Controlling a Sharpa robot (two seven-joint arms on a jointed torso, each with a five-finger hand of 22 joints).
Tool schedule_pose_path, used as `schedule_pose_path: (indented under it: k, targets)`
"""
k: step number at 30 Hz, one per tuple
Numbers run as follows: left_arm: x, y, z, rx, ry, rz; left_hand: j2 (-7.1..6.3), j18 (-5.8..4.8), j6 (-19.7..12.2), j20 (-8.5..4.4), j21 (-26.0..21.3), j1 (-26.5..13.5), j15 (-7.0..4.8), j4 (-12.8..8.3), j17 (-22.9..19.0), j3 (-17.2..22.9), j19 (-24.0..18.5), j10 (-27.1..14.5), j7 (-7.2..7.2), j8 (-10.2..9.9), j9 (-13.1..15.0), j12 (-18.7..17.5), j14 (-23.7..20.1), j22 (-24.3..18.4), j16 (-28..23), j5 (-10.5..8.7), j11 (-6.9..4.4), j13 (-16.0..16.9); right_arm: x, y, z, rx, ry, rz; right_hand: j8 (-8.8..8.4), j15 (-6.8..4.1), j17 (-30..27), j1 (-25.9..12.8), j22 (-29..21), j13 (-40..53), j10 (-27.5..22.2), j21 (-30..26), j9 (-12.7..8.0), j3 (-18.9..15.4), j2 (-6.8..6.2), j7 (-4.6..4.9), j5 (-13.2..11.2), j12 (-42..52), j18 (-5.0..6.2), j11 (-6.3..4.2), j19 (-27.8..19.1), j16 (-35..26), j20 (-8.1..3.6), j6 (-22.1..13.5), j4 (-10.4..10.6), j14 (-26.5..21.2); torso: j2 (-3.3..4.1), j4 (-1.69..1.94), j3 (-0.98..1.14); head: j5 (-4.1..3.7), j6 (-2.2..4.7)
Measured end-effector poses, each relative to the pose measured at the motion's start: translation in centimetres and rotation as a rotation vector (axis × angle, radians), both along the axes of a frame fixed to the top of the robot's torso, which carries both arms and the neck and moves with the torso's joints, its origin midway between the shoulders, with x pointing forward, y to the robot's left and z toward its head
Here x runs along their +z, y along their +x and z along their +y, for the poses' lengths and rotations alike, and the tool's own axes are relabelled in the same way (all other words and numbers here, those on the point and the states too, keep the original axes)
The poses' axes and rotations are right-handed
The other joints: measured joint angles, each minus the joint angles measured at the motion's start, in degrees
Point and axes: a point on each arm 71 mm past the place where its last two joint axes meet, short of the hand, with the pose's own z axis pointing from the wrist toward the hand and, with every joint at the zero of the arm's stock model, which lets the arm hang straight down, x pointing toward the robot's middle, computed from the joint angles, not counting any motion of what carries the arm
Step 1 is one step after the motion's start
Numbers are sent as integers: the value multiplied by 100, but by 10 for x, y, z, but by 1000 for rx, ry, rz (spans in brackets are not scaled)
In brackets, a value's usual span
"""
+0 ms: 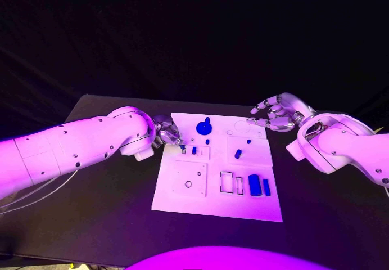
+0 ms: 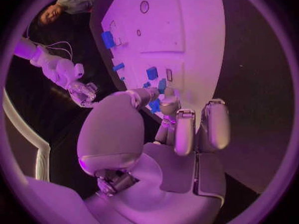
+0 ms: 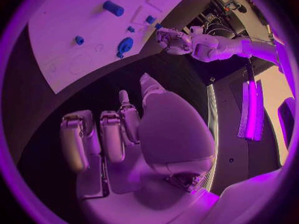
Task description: Assemble the parts on the task board
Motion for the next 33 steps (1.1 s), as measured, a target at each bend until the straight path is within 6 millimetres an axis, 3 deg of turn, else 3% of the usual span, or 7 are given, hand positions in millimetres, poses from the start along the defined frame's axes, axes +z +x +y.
schedule_pose_path:
  k: [33]
  targets:
    - [-4, -1, -9, -63, 71, -53, -68, 0, 57, 0, 22, -68, 0, 14, -1, 17, -1, 22, 0, -30, 6, 23, 0, -2, -1, 57, -20, 5, -1, 0, -1, -3, 1, 3, -1, 0, -1, 0, 2, -1, 0, 0, 4, 0, 0, 0, 0, 0, 0, 0, 0, 0, 0, 0, 0, 0, 2, -7, 7, 3, -71]
